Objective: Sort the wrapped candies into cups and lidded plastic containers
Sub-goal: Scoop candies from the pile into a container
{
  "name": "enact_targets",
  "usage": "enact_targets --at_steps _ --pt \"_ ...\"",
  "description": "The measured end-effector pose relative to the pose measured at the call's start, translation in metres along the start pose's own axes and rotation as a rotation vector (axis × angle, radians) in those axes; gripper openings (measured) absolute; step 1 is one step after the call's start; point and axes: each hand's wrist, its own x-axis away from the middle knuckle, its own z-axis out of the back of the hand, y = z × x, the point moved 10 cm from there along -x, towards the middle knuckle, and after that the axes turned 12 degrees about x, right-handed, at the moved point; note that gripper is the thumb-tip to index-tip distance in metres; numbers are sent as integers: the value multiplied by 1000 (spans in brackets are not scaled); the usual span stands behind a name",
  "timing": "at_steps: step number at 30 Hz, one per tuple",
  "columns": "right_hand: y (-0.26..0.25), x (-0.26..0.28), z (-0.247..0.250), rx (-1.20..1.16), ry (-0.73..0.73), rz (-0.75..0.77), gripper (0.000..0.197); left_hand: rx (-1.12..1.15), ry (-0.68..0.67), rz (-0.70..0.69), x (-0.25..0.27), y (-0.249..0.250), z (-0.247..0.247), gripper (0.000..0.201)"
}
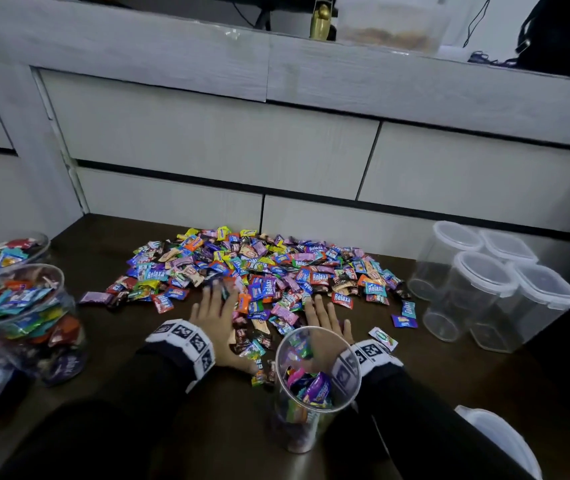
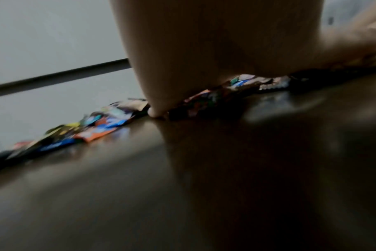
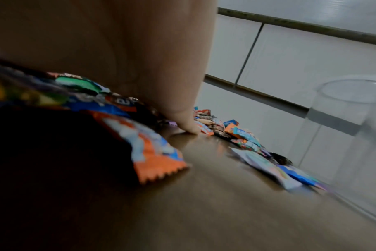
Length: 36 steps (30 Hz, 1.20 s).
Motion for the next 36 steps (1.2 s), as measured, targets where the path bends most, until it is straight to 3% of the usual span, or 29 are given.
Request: enact_targets --at_steps 4,7,10,14,21,25,31,36 --pt "-7 -2 7 -24 -7 19 121 -55 6 -17 -10 22 -2 151" --pt "-6 -7 14 -10 2 37 113 -3 -14 -37 -6 26 1 127" --pt "-18 -14 17 112 7 161 109 44 -28 -118 3 36 8 99" --pt "-36 -18 14 142 38 252 107 73 -46 -232 8 53 10 77" --pt "-44 -12 31 302 183 342 78 -120 113 -256 7 59 17 63" --pt "-45 -8 29 191 75 336 71 -154 134 -262 7 63 17 58" --pt "-45 -3 32 134 -30 322 58 2 -2 -230 6 62 12 55" --pt "-27 -6 37 86 -72 236 52 -68 87 -236 14 64 23 48"
